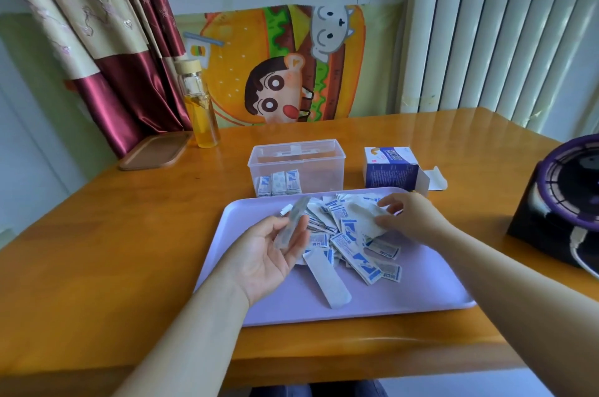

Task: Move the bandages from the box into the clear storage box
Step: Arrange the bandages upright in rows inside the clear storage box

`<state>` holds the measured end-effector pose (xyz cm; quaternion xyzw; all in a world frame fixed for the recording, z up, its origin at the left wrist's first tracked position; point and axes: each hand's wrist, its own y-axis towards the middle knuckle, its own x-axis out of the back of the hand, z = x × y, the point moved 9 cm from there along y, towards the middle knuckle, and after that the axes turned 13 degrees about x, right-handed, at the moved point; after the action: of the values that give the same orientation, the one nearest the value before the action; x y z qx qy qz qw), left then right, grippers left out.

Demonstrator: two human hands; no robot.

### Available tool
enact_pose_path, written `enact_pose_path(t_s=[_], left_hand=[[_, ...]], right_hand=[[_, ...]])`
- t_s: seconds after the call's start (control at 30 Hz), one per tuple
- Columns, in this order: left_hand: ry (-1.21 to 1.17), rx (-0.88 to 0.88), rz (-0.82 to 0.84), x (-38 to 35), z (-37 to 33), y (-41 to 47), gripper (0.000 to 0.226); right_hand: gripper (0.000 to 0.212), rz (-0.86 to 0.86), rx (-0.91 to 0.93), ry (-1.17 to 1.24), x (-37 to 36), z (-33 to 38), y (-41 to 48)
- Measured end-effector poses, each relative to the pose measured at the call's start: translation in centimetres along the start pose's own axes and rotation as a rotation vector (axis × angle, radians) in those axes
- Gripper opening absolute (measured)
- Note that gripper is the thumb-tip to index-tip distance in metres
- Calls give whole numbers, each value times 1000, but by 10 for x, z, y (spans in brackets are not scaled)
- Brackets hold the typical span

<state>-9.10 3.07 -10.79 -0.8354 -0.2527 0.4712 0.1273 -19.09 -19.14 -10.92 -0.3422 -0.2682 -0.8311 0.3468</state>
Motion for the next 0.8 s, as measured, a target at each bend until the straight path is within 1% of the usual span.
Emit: enact_pose_path(t_s=[0.1, 0.17, 0.23, 0.3, 0.37, 0.47, 0.57, 0.67, 0.73, 0.8], left_hand=[[-77, 17, 10, -3, 0, 11, 22], [-129, 12, 6, -5, 1, 18, 18], [-167, -2, -9, -8, 0, 30, 13], [-170, -40, -35, -11, -2, 42, 9], [-112, -78, -63, -16, -4, 54, 12], [-18, -102, -81, -26, -5, 69, 17], [17, -95, -110, -28, -7, 82, 17], [26, -83, -84, -35, -11, 88, 25], [70, -66, -31, -43, -10, 92, 31], [110, -44, -4, -49, -9, 95, 29]], right_hand=[[25, -183, 37, 130, 23, 9, 2], [21, -239, 97, 212, 32, 27, 1], [18, -213, 152, 296, 30, 48, 1], [18, -139, 182, 365, 19, 66, 0], [15, -77, 183, 443, 6, 74, 3], [7, -43, 167, 587, -9, 77, 9], [3, -35, 164, 571, -14, 75, 16], [9, -47, 200, 509, -10, 76, 22], [13, -16, 271, 389, -9, 82, 23], [17, 66, 374, 272, -13, 92, 20]])
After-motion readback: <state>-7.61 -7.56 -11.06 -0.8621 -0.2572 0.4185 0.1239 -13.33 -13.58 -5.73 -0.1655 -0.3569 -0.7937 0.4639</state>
